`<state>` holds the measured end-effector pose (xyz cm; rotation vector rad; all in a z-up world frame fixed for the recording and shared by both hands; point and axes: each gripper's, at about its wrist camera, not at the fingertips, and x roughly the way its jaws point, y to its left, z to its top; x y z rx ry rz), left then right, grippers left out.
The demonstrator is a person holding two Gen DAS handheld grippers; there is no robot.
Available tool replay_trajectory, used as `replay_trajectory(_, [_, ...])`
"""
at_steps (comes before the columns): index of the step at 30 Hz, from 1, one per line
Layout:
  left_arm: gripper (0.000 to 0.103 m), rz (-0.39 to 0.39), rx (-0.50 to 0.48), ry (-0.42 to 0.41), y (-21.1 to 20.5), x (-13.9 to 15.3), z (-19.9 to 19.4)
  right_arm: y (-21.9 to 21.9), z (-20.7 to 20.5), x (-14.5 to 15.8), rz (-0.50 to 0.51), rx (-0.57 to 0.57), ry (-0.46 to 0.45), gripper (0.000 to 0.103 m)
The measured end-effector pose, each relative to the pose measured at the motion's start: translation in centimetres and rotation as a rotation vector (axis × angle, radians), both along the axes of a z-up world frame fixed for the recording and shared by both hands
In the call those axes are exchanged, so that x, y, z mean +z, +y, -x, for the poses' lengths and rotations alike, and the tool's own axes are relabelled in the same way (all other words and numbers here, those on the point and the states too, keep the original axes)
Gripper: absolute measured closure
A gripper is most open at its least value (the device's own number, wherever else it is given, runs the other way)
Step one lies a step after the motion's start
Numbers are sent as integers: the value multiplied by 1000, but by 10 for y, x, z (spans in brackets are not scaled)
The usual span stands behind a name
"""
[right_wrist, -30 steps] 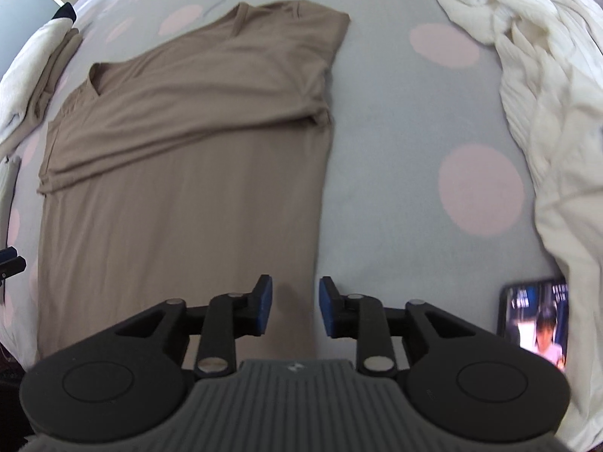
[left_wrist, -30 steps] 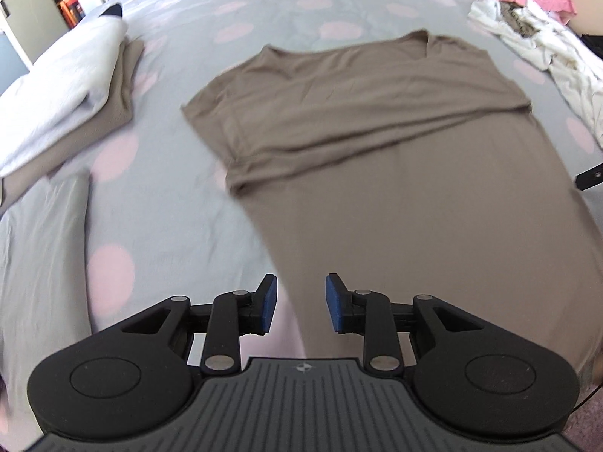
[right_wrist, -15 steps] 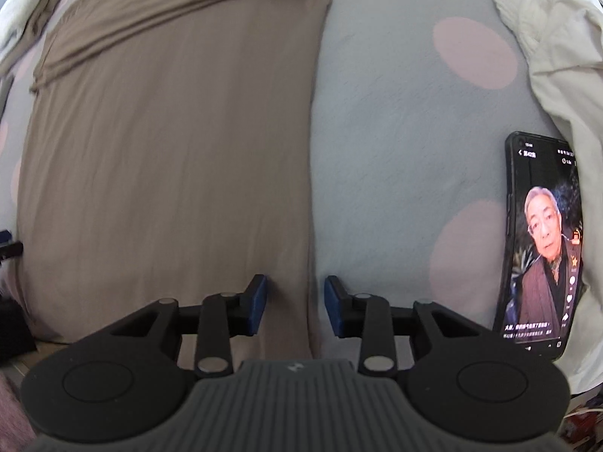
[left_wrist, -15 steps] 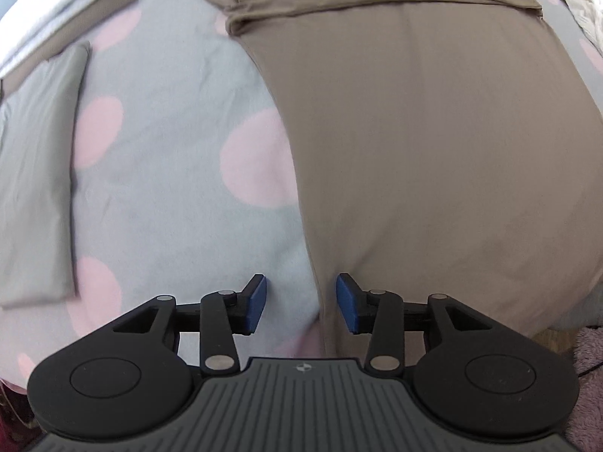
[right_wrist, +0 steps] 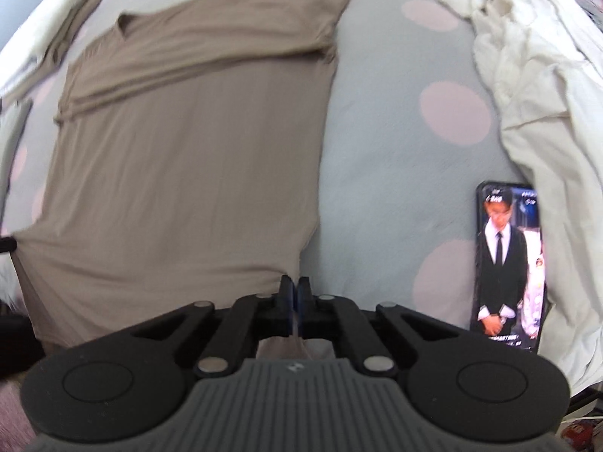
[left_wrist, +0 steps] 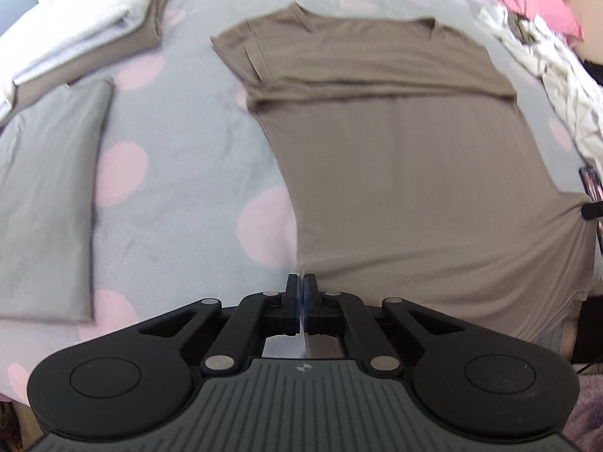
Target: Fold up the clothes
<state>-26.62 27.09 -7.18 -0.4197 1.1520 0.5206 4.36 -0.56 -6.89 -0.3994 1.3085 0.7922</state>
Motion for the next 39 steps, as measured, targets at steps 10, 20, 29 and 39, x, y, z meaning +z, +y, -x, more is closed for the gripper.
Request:
replay_trajectory(10, [103, -160, 30, -58, 48, 9, -49, 53, -47, 16, -103, -30, -125, 101])
replay_trajectory(20, [102, -260, 21, -40, 60, -14, -79, 95, -77, -16, -104, -29, -159, 101])
replay_trajectory(29, [90, -336, -50, -91, 38, -7, -70, 77, -57, -4, -159, 58, -297, 81])
replay_trajectory(39, [73, -408, -390, -14, -44, -20, -50, 43, 42, -12, -108, 547, -550, 66])
